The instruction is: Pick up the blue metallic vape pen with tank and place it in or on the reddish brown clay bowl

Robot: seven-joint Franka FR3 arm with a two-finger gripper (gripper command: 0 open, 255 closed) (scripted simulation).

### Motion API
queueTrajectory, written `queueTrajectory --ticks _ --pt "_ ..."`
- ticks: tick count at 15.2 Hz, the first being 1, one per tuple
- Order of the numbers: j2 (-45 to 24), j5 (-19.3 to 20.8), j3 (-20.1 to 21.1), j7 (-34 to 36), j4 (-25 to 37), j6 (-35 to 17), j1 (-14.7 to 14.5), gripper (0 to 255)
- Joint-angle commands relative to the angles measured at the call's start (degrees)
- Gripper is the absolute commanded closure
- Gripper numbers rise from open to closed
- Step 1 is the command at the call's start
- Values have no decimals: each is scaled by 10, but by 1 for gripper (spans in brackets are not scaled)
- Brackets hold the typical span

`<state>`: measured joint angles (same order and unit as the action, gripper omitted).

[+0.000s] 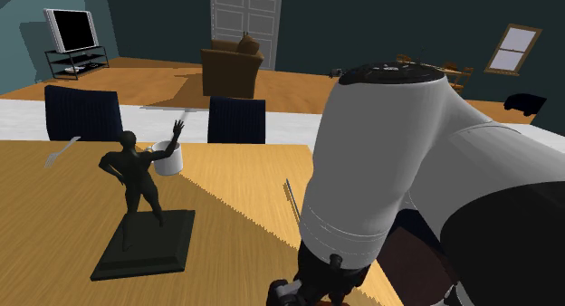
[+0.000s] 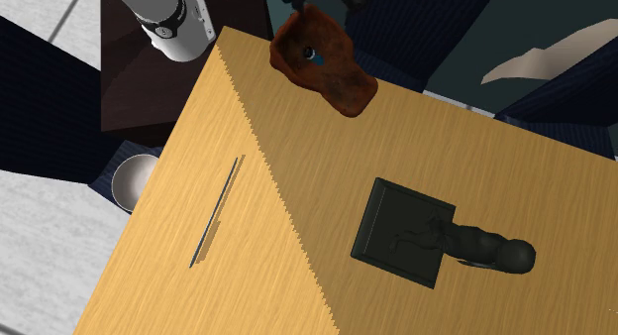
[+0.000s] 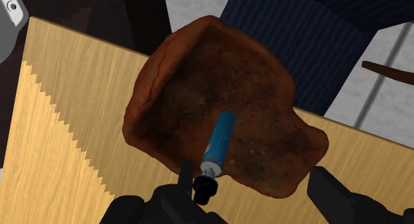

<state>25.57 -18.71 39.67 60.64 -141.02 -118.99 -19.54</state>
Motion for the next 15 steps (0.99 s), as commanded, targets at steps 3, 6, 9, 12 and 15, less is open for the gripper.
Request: queueTrajectory --ticks 3,6,9,12,15 --pt "0 0 0 0 0 0 0 0" --pt "23 4 -20 -3 41 64 -2 0" --pt "28 5 -25 -3 53 80 -2 0" --pt "27 5 -25 -3 53 80 -2 0" --pt "27 5 -25 -3 53 80 -2 0"
